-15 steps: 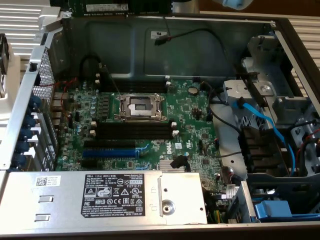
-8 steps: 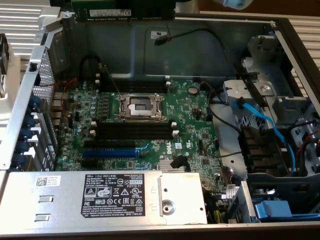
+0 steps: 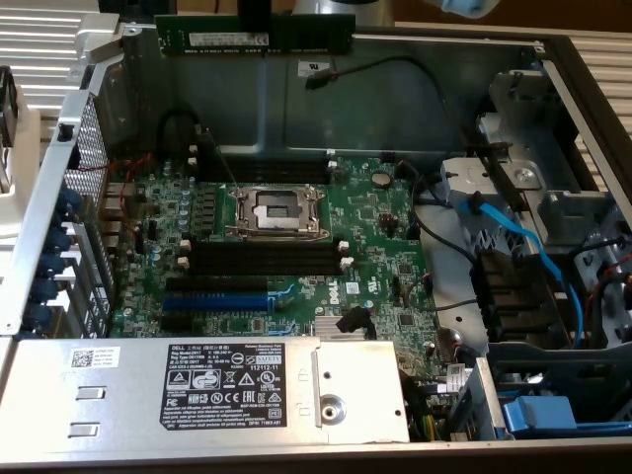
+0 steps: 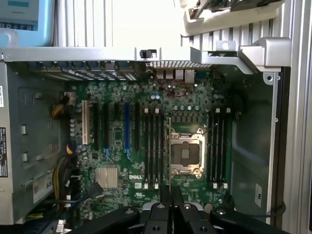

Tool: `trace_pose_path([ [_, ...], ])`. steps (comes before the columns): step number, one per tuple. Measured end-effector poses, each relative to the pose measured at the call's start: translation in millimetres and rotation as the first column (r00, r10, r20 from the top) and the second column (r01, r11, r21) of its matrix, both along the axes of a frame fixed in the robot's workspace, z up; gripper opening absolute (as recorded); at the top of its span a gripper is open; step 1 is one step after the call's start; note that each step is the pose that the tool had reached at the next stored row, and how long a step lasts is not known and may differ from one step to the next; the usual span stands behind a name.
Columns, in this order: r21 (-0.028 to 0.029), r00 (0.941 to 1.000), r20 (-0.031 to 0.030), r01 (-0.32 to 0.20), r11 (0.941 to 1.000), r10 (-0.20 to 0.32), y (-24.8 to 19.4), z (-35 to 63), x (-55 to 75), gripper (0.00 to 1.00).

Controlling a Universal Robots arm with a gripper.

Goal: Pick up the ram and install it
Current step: 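Pick up the ram and move it above insertion slot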

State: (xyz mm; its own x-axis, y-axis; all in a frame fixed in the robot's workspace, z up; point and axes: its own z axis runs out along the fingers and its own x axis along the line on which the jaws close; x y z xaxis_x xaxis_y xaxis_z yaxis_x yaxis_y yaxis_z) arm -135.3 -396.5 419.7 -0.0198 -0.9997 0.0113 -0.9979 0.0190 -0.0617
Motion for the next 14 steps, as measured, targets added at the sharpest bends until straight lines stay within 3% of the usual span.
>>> trace_pose_path([
  [5,0.0079,0.9999,0.0009,0.015,0.9999,-0.015,-0.9,-7.4,4.4,0.12],
  [14,0.0272,0.9993,0.0055,0.036,0.9990,-0.036,-7.2,-18.0,8.7,0.12],
])
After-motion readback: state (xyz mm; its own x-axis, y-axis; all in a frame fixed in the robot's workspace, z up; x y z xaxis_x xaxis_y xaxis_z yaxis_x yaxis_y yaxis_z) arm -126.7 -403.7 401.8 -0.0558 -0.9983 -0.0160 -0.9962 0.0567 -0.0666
